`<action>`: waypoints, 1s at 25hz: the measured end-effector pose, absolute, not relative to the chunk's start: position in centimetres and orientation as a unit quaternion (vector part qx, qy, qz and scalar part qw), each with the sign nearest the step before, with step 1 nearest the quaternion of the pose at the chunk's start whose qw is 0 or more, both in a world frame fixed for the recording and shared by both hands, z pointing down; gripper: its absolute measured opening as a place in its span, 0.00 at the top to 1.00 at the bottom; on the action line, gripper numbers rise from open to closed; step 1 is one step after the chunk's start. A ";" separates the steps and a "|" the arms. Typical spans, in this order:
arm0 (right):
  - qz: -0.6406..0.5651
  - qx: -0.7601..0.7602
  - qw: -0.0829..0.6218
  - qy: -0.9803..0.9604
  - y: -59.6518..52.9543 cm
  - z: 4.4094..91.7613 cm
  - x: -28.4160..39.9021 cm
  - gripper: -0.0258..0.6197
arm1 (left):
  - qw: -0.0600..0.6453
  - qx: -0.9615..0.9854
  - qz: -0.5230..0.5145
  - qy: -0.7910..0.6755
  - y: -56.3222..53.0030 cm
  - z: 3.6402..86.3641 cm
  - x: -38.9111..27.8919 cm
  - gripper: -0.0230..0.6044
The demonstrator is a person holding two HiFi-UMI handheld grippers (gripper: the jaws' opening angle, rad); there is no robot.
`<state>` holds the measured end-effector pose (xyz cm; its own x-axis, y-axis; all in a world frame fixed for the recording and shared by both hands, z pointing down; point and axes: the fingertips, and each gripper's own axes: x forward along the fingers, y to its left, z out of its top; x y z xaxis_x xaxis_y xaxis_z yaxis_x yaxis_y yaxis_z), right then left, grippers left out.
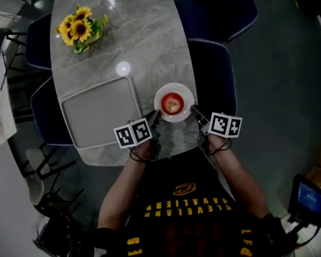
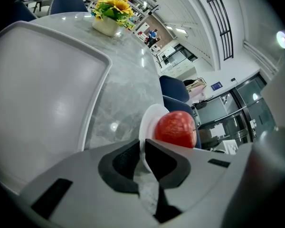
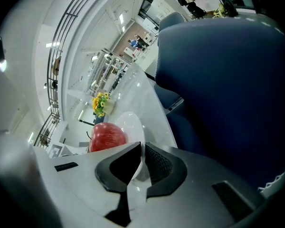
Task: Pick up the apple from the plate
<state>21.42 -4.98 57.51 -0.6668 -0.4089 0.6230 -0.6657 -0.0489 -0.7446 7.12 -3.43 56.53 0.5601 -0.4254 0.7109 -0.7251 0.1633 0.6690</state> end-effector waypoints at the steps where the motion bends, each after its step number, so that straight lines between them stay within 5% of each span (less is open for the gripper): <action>1: 0.606 0.395 0.108 -0.682 -5.0 57.6 21.5 0.90 | 0.614 0.634 0.124 -0.453 -3.4 56.7 7.2 0.91; 25: 0.601 0.399 0.137 -0.679 -4.2 59.1 21.6 0.90 | 0.625 0.615 0.146 -0.457 -2.6 58.2 7.4 0.91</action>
